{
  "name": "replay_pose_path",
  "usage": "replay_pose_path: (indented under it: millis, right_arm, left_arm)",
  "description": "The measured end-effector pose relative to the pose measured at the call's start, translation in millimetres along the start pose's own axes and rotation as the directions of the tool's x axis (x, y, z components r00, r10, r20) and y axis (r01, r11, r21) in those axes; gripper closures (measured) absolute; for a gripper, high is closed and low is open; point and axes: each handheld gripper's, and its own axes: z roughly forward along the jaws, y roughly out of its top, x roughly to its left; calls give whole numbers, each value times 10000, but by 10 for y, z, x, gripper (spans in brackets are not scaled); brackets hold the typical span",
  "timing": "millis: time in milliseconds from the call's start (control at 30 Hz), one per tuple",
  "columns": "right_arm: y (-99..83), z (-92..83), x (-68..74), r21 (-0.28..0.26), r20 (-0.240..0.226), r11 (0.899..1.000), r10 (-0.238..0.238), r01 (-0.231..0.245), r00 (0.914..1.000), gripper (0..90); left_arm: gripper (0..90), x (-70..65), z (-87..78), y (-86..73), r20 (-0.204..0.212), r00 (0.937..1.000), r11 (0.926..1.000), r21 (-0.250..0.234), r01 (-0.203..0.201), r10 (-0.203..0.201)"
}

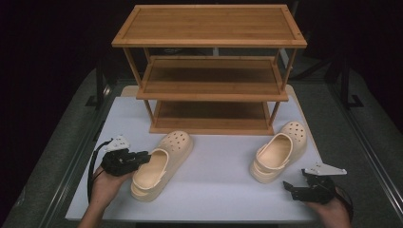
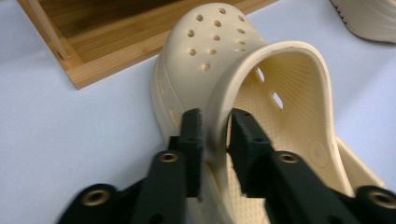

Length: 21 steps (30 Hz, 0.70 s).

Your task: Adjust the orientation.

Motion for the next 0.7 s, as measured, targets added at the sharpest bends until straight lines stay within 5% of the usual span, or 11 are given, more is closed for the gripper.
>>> replay_pose_path:
  millis: [400, 533, 700]
  right_arm:
    - [-2, 0, 0, -14, 5, 10000, -11, 11, 10000, 139]
    - [-2, 1, 1, -18, 11, 10000, -29, 29, 10000, 139]
    - [1, 1, 4, 13, 23, 10000, -57, 57, 10000, 137]
  left_arm:
    - [360, 309, -244, -87, -20, 9979, 9977, -191, 652, -652]
    - [253, 427, -310, -153, -595, 9958, 9976, -84, 694, -698]
    - [94, 626, -298, -307, -1668, 9829, 9966, 148, 813, -777]
